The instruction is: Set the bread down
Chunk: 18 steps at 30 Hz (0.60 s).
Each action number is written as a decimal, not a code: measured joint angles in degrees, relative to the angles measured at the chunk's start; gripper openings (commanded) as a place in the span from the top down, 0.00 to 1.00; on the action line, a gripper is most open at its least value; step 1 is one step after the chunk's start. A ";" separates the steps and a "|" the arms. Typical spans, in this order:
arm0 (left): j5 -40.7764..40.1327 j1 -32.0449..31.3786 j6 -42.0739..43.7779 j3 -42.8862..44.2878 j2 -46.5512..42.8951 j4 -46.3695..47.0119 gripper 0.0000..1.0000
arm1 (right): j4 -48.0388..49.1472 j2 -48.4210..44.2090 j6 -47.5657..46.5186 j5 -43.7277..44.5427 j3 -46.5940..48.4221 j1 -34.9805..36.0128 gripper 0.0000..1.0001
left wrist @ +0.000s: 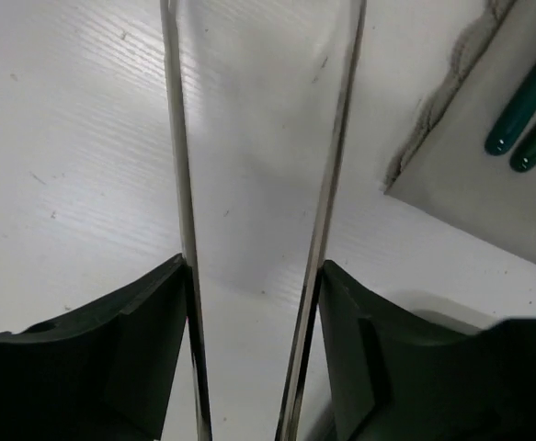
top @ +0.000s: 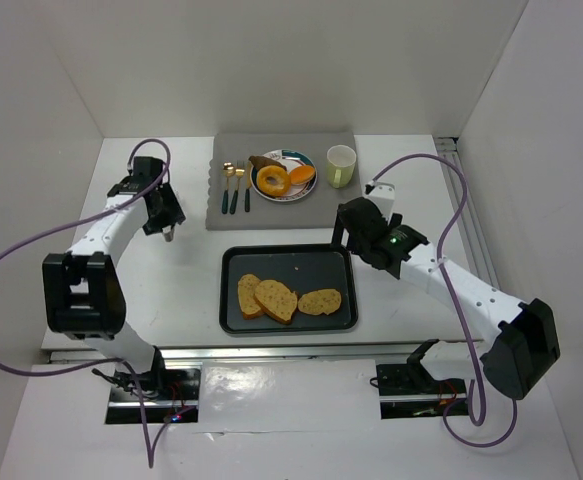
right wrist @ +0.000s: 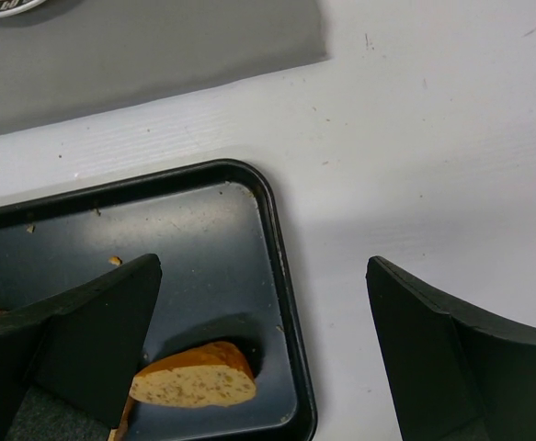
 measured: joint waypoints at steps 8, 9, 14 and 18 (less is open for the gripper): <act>5.27 4.83 1.73 7.02 11.23 -1.22 0.03 | 0.52 0.04 -0.02 -1.31 -0.63 0.00 0.00; 5.46 5.11 2.03 7.28 11.34 -1.57 0.01 | 0.52 0.15 -0.02 -1.33 -0.61 0.00 0.00; 5.07 5.16 2.19 8.72 6.29 -4.26 0.00 | 0.35 2.08 -0.42 -1.20 -0.11 0.00 0.00; 4.61 1.55 2.19 11.72 -2.80 -5.40 0.00 | 0.17 4.39 -0.35 -1.09 0.79 0.00 0.00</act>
